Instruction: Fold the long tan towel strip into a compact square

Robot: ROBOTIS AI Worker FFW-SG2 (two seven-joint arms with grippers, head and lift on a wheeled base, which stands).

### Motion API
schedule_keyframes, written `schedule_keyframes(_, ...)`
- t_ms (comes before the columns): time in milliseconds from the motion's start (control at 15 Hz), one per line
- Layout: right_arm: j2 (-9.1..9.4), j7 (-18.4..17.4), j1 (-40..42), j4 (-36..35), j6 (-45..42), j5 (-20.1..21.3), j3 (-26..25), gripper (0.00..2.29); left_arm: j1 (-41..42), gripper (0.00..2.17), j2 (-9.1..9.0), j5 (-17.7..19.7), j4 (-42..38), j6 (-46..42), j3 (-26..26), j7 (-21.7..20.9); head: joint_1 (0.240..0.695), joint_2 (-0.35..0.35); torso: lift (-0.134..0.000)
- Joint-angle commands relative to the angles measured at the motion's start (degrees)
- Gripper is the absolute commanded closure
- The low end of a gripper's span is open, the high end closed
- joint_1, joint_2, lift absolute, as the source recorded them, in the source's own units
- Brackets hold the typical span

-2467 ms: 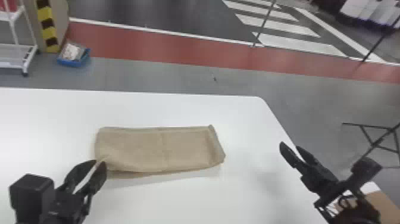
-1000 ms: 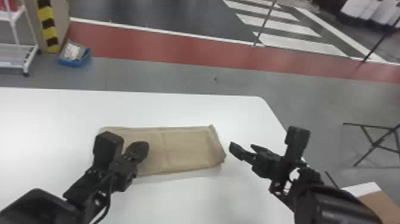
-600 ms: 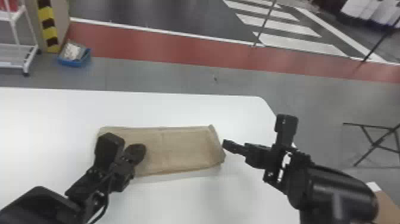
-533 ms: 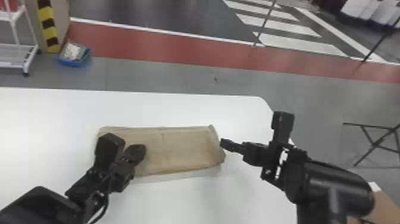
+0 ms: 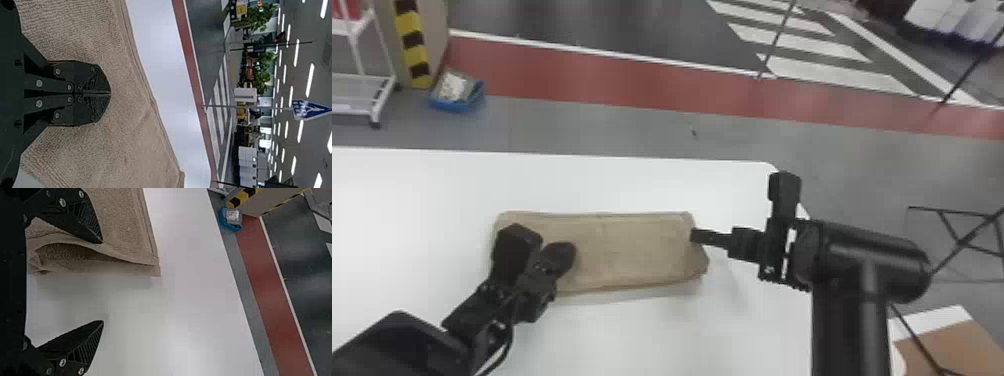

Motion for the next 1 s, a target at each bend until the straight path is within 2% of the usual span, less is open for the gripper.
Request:
schedule_keyframes(0, -0.56, 0.51, -2.45, 2.26, 1.92, -0.16, 0.23, 0.19, -0.07, 2.14, -0.01, -0.01, 0.20, 0.01, 0.00, 0.00, 0.695, -0.347, -0.124)
schedule_keyframes(267, -0.64, 1.56, -6.06, 7.27, 2.97, -0.60, 0.85, 0.22, -0.07, 2.14, 0.17, -0.01, 0.20, 0.19, 0.18, -0.18, 0.695, -0.333, -0.124)
schedule_keyframes(467, -0.73, 2.53, -7.90, 9.99, 3.67, -0.51, 2.25, 0.35, 0.02, 2.14, 0.26, -0.19, 0.20, 0.36, 0.26, -0.53, 0.695, -0.315, -0.124)
schedule_keyframes(733, -1.00, 4.55, -8.69, 10.61, 6.49, -0.60, 2.87, 0.80, -0.07, 2.14, 0.17, -0.19, 0.20, 0.71, 0.18, -1.14, 0.695, -0.297, -0.124)
schedule_keyframes(867, -1.70, 5.78, -8.78, 10.61, 7.37, -0.60, 2.78, 0.86, 0.02, 2.14, 0.17, -0.19, 0.20, 0.71, 0.26, -1.14, 0.695, -0.293, -0.124)
schedule_keyframes(933, -1.70, 6.31, -8.78, 10.61, 7.89, -0.87, 2.43, 1.02, -0.07, 2.14, 0.17, -0.19, 0.20, 0.89, 0.18, -1.14, 0.695, -0.294, -0.124)
